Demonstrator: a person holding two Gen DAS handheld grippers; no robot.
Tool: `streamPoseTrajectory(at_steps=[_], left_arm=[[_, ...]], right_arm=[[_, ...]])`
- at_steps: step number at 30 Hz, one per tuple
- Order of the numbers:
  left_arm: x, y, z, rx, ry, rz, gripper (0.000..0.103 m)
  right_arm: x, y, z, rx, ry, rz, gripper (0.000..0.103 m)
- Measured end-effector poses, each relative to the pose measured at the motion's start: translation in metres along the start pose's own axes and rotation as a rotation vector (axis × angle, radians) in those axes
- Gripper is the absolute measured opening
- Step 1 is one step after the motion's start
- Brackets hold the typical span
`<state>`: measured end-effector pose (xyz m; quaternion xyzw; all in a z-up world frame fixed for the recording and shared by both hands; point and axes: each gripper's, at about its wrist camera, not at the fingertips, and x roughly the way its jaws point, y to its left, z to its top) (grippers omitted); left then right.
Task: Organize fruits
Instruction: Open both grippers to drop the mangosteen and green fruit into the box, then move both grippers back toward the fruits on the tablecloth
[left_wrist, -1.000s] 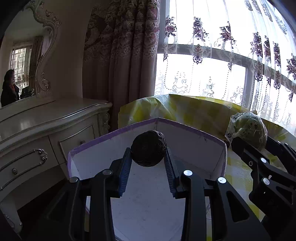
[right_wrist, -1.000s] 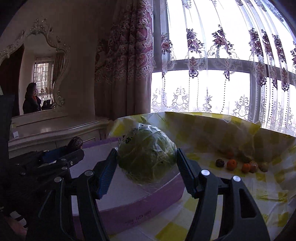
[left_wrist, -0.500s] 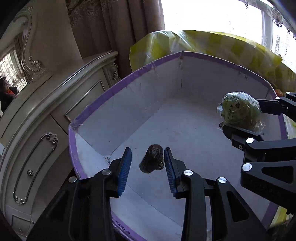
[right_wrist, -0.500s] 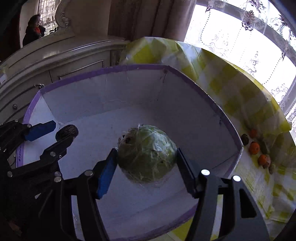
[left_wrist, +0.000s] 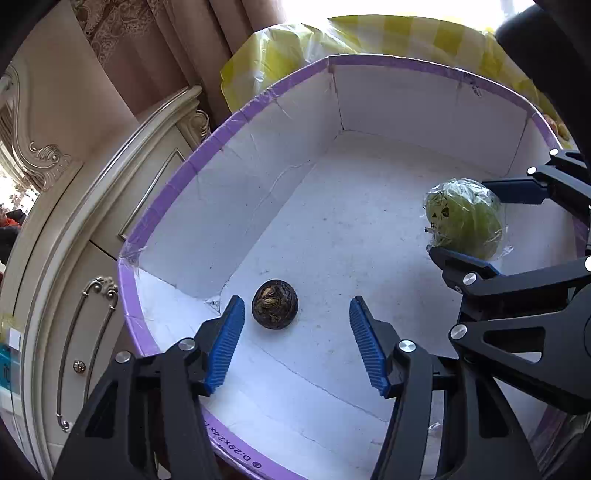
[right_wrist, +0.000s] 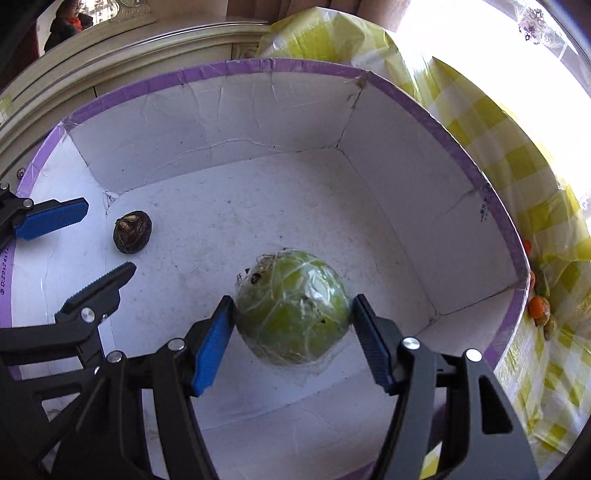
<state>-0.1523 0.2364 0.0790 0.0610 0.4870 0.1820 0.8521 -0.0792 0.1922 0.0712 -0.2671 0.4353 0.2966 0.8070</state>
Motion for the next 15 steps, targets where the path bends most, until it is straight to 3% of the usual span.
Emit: streamPoseTrajectory(at_steps=[12, 15], left_arm=[[0.006, -0.004, 0.011, 0.006, 0.021, 0.018, 0.061], [0.0, -0.003, 0.013, -0.009, -0.007, 0.046, 0.063]], right_arm=[[-0.003, -0.003, -0.002, -0.003, -0.035, -0.046, 0.071], [-0.009, -0.006, -0.004, 0.009, -0.077, -0.04, 0.071]])
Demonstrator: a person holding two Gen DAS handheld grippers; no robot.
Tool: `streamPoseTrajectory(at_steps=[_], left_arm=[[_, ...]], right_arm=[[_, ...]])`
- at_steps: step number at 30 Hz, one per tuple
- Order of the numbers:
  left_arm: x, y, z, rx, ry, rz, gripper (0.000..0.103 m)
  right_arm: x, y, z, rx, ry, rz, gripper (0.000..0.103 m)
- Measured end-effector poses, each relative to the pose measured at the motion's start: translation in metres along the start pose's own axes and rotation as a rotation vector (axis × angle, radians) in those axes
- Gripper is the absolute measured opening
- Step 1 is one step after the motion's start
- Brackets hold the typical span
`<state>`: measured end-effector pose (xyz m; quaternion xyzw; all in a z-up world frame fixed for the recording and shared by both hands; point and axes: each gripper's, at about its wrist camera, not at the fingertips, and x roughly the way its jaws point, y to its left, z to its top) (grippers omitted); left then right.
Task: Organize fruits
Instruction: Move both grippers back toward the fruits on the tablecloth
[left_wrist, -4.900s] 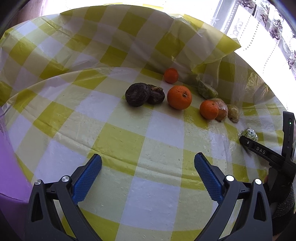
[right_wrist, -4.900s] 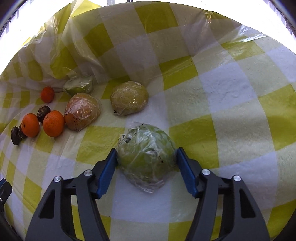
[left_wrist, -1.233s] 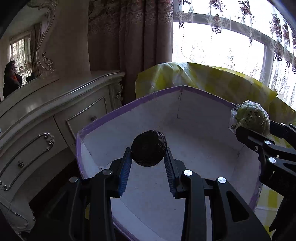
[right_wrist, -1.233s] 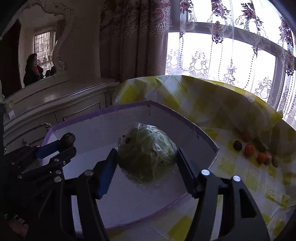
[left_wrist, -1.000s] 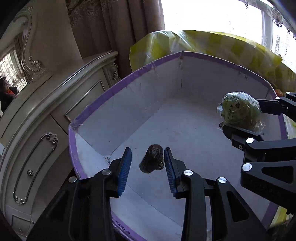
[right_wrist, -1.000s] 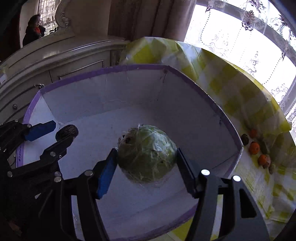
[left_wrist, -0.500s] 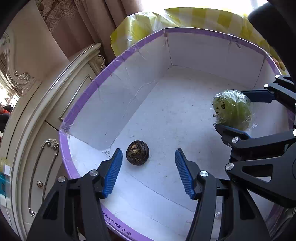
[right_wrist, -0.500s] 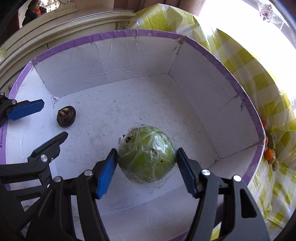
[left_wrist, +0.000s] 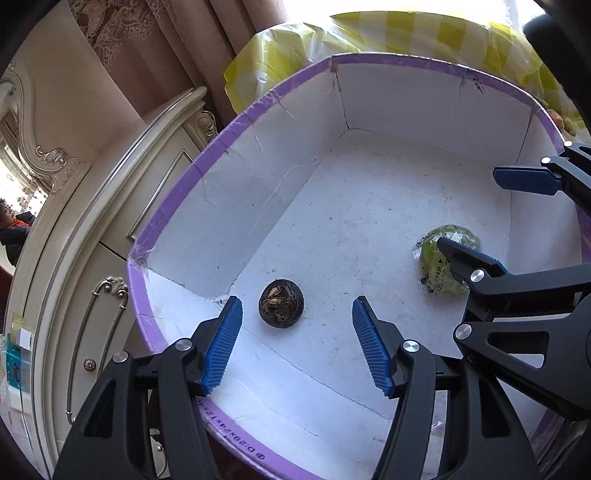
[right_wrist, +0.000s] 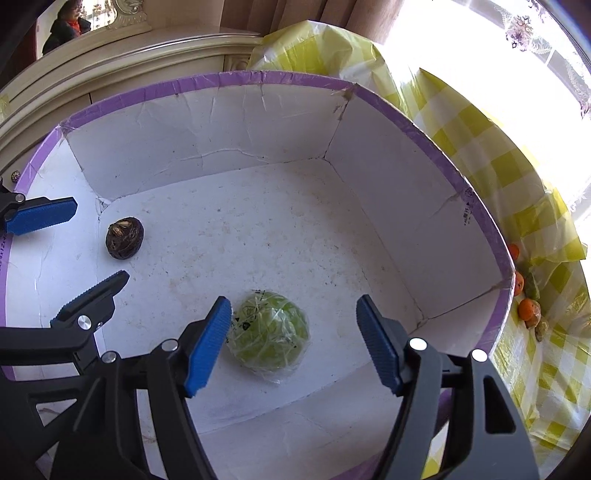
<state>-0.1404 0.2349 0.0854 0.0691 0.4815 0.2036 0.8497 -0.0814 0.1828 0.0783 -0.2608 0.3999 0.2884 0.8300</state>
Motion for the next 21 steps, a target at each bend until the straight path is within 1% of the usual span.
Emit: streamPoseTrajectory(at_steps=[1, 3, 5, 6, 7, 8, 9, 10, 11, 12, 14, 16, 19, 21], left_arm=[[-0.007, 0.002, 0.002, -0.015, -0.03, 0.021, 0.068], [-0.031, 0.002, 0.005, -0.042, -0.134, 0.047, 0.073], [-0.065, 0.0, 0.009, -0.07, -0.285, 0.074, 0.087], [-0.084, -0.005, 0.009, -0.075, -0.385, 0.07, 0.087], [-0.101, -0.012, 0.008, -0.071, -0.476, 0.059, 0.087], [-0.117, -0.021, 0.007, -0.06, -0.556, 0.042, 0.087], [-0.131, -0.033, 0.005, -0.046, -0.627, 0.019, 0.087], [-0.143, -0.046, 0.004, -0.033, -0.687, -0.007, 0.087], [-0.151, -0.058, 0.005, -0.024, -0.733, -0.034, 0.087], [-0.157, -0.071, 0.007, -0.016, -0.772, -0.073, 0.087], [-0.162, -0.101, 0.008, 0.012, -0.832, -0.189, 0.087], [-0.16, -0.134, 0.014, 0.043, -0.841, -0.308, 0.087], [-0.144, -0.187, 0.026, 0.048, -0.801, -0.492, 0.087], [-0.126, -0.217, 0.037, 0.029, -0.767, -0.565, 0.087]], right_arm=[[-0.005, -0.004, 0.0, 0.017, -0.028, 0.001, 0.071], [-0.022, -0.018, -0.001, 0.069, -0.106, 0.021, 0.071], [-0.047, -0.039, -0.008, 0.132, -0.232, 0.042, 0.071], [-0.059, -0.052, -0.013, 0.172, -0.295, 0.051, 0.071], [-0.072, -0.067, -0.021, 0.219, -0.36, 0.065, 0.073], [-0.083, -0.082, -0.031, 0.268, -0.422, 0.079, 0.078], [-0.092, -0.097, -0.042, 0.313, -0.472, 0.082, 0.079], [-0.099, -0.111, -0.054, 0.355, -0.512, 0.071, 0.08], [-0.104, -0.124, -0.069, 0.395, -0.55, 0.045, 0.082], [-0.108, -0.137, -0.085, 0.431, -0.585, 0.004, 0.088], [-0.11, -0.159, -0.122, 0.494, -0.631, -0.116, 0.092], [-0.102, -0.184, -0.161, 0.574, -0.629, -0.231, 0.092], [-0.081, -0.233, -0.21, 0.733, -0.531, -0.317, 0.092], [-0.072, -0.262, -0.236, 0.817, -0.48, -0.363, 0.092]])
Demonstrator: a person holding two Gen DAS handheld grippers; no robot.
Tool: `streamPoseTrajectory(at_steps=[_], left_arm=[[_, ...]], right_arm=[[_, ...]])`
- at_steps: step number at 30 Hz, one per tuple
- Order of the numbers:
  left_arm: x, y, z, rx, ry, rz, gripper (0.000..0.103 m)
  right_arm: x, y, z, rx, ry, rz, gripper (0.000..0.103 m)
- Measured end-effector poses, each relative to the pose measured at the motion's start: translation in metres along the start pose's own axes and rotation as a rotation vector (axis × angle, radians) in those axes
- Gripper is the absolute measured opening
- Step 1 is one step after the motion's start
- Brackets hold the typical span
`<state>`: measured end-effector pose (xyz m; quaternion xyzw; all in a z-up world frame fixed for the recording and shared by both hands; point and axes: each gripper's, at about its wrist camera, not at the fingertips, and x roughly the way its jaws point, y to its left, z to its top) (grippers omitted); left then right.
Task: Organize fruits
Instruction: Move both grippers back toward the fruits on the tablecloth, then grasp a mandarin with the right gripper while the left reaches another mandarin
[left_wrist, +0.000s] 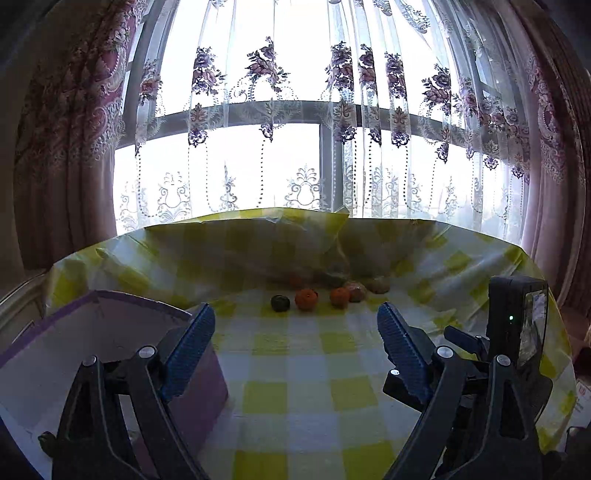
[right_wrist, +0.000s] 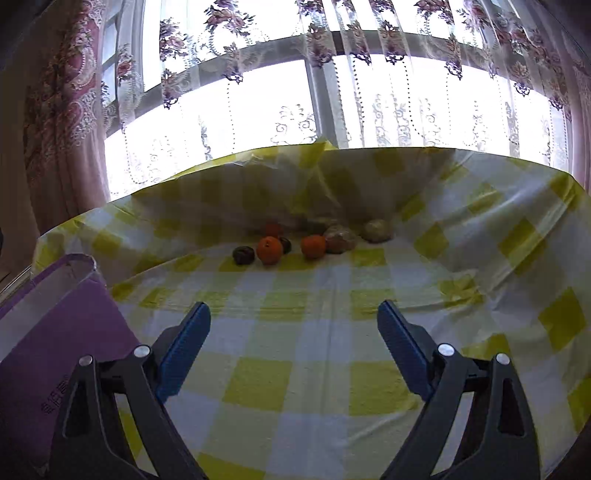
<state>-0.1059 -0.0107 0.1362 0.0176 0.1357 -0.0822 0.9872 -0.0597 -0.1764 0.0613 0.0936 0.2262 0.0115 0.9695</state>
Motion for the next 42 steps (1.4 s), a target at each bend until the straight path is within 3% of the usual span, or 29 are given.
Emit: streamPoseTrajectory(at_steps=[3, 6, 12, 16, 19, 22, 27, 31, 36, 42], left_arm=[[0.049, -0.011, -0.01, -0.082, 0.035, -0.015, 0.087], [0.102, -0.012, -0.013, -0.134, 0.111, 0.018, 0.087], [0.173, 0.005, -0.035, -0.283, 0.238, 0.06, 0.087], [0.201, 0.028, -0.048, -0.445, 0.322, 0.072, 0.087], [0.209, 0.036, -0.05, -0.478, 0.321, 0.072, 0.088], [0.217, 0.043, -0.05, -0.508, 0.342, 0.062, 0.088], [0.214, 0.069, -0.059, -0.653, 0.343, 0.086, 0.088], [0.214, 0.073, -0.06, -0.663, 0.339, 0.076, 0.088], [0.216, 0.06, -0.053, -0.581, 0.336, 0.075, 0.088], [0.219, 0.053, -0.051, -0.534, 0.347, 0.085, 0.088]], right_arm=[[0.005, -0.039, -0.002, 0.077, 0.002, -0.076, 0.092], [0.008, -0.059, -0.002, 0.134, 0.0, -0.113, 0.092], [0.023, -0.058, -0.002, 0.139, 0.049, -0.113, 0.092], [0.065, -0.049, 0.007, 0.06, 0.184, -0.128, 0.091], [0.099, -0.042, 0.012, 0.013, 0.265, -0.117, 0.084], [0.141, -0.034, 0.021, -0.021, 0.34, -0.086, 0.067], [0.204, -0.019, 0.047, -0.03, 0.363, -0.027, 0.055], [0.248, -0.001, 0.061, -0.05, 0.413, 0.042, 0.046], [0.28, 0.01, 0.071, -0.07, 0.437, -0.009, 0.046], [0.295, 0.014, 0.078, -0.072, 0.435, -0.006, 0.042]])
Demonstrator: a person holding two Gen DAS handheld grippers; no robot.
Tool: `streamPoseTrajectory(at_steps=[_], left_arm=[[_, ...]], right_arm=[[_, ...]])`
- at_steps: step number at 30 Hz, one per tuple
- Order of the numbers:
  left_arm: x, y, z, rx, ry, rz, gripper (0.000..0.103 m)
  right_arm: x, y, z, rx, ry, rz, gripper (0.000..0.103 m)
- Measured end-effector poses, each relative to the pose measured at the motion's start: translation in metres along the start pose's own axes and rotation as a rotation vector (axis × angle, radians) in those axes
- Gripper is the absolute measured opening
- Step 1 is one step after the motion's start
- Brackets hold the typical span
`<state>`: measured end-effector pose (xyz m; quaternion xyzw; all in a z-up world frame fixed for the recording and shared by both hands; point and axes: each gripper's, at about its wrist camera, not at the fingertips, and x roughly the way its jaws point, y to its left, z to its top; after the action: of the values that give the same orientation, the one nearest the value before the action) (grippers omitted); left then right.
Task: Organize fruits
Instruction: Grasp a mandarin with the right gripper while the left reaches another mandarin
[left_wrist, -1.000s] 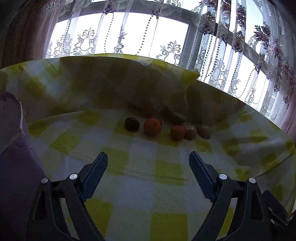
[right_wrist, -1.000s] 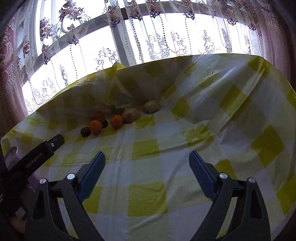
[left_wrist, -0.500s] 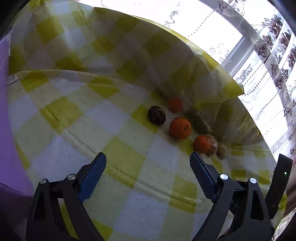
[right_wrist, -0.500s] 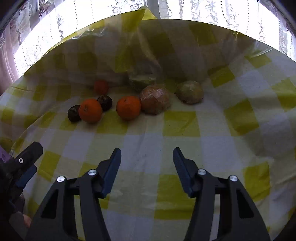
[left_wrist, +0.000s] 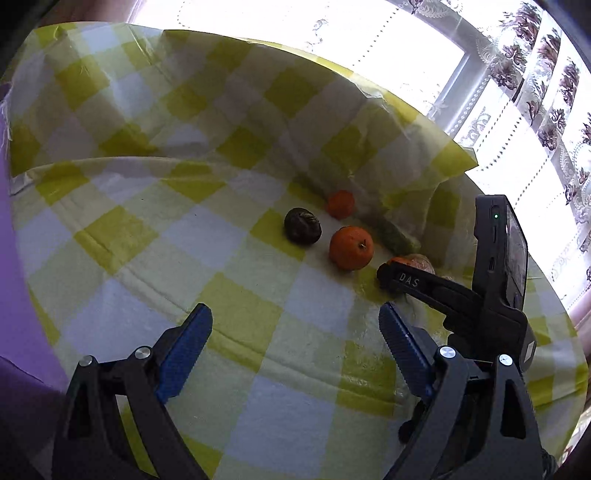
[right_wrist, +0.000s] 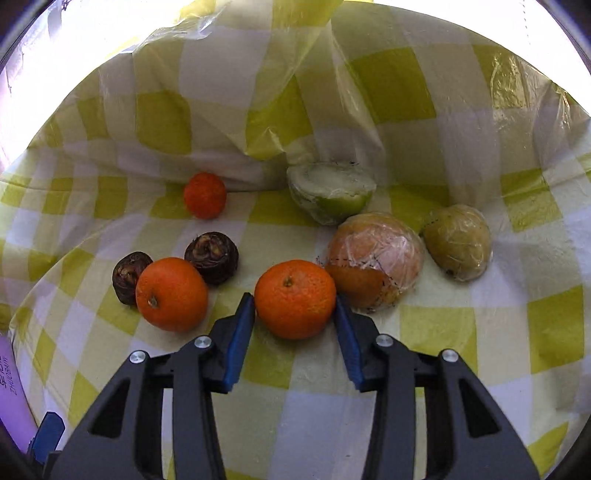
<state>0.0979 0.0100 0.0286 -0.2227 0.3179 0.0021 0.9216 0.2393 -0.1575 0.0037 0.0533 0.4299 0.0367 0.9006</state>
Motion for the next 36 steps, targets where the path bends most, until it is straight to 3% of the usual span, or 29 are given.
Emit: streamPoseTrajectory(at_steps=[4, 9, 18, 22, 27, 29, 31, 34, 36], left_arm=[[0.003, 0.0, 0.001, 0.003, 0.013, 0.003, 0.088], [0.013, -0.014, 0.003, 0.085, 0.061, 0.003, 0.088], [0.076, -0.049, 0.036, 0.153, 0.119, 0.048, 0.087], [0.109, -0.064, 0.046, 0.186, 0.169, 0.101, 0.069], [0.127, -0.078, 0.052, 0.248, 0.185, 0.163, 0.068], [0.127, -0.078, 0.053, 0.251, 0.178, 0.181, 0.054], [0.125, -0.075, 0.055, 0.228, 0.175, 0.136, 0.043], [0.111, -0.06, 0.059, 0.159, 0.134, 0.07, 0.043], [0.099, -0.05, 0.059, 0.128, 0.101, 0.077, 0.043]], right_arm=[[-0.012, -0.015, -0.007, 0.07, -0.044, 0.03, 0.041], [-0.044, -0.043, -0.041, 0.151, -0.067, 0.053, 0.04], [-0.083, -0.087, -0.095, 0.267, -0.077, 0.128, 0.041], [-0.086, -0.083, -0.098, 0.247, -0.079, 0.151, 0.041], [-0.079, -0.085, -0.096, 0.277, -0.064, 0.196, 0.041], [-0.079, -0.083, -0.096, 0.272, -0.066, 0.204, 0.041], [-0.079, -0.083, -0.096, 0.275, -0.065, 0.21, 0.041], [-0.08, -0.085, -0.097, 0.282, -0.073, 0.215, 0.041], [-0.081, -0.085, -0.097, 0.287, -0.074, 0.212, 0.041]])
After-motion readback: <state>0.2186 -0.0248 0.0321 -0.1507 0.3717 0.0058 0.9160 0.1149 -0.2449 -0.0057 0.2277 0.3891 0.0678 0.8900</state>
